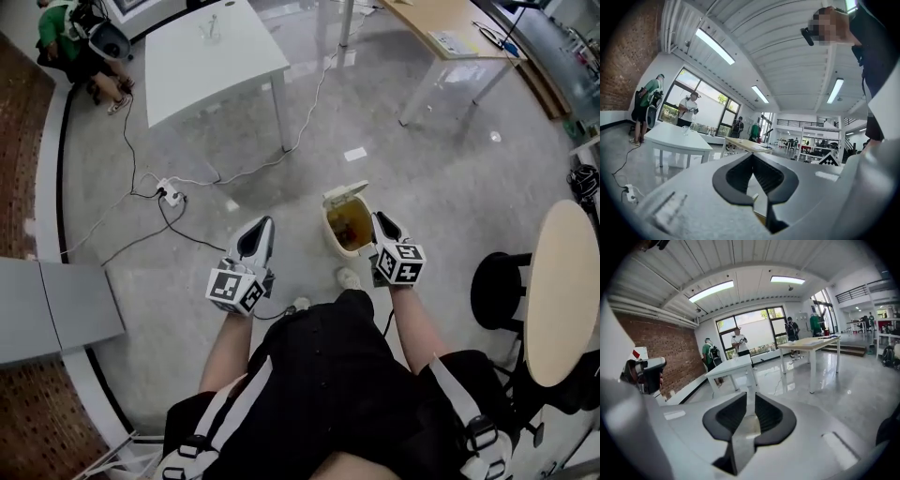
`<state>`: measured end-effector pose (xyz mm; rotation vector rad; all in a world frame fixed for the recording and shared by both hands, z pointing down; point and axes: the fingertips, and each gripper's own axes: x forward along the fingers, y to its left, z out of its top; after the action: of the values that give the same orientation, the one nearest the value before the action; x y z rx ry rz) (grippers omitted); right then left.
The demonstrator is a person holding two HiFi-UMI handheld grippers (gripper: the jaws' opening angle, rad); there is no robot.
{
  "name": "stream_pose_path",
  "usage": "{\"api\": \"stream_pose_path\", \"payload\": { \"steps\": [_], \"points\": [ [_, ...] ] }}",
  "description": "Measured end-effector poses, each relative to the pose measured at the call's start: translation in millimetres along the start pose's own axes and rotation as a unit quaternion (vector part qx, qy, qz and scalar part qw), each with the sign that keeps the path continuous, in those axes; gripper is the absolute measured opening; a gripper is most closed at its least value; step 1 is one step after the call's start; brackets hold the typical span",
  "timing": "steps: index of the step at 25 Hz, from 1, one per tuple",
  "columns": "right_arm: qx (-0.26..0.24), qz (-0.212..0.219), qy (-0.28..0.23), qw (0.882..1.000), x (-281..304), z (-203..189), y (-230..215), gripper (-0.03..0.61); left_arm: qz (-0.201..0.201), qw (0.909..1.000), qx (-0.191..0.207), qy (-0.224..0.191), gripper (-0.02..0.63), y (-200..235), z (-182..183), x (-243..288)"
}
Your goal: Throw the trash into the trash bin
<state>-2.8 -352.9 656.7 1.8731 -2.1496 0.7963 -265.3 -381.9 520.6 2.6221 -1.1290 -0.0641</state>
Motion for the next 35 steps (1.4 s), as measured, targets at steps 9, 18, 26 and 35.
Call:
{"api": "stream_pose_path", "payload": {
  "steps": [9, 18, 26, 35],
  "points": [
    [-0.008, -0.098, -0.135, 0.986, -107, 41, 1, 0.059, -0.127, 0.9912, 0.015, -0.036, 0.003, -31, 28, 18],
    [0.033, -0.183, -0.219, 0.958, -239, 41, -17, 0.054, -0.243, 0.9697, 0.008, -0.018, 0.003, -114, 27, 29],
    [0.028, -0.220, -0.253, 0.942, -313, 31, -39, 0.006, -0.275, 0.9613, 0.014, -0.015, 0.003, -179, 24, 34],
    [-0.022, -0.232, -0.262, 0.937, -381, 29, -49, 0.006, -0.320, 0.9474, 0.003, -0.006, 0.003, -264, 3, 40]
  ]
}}
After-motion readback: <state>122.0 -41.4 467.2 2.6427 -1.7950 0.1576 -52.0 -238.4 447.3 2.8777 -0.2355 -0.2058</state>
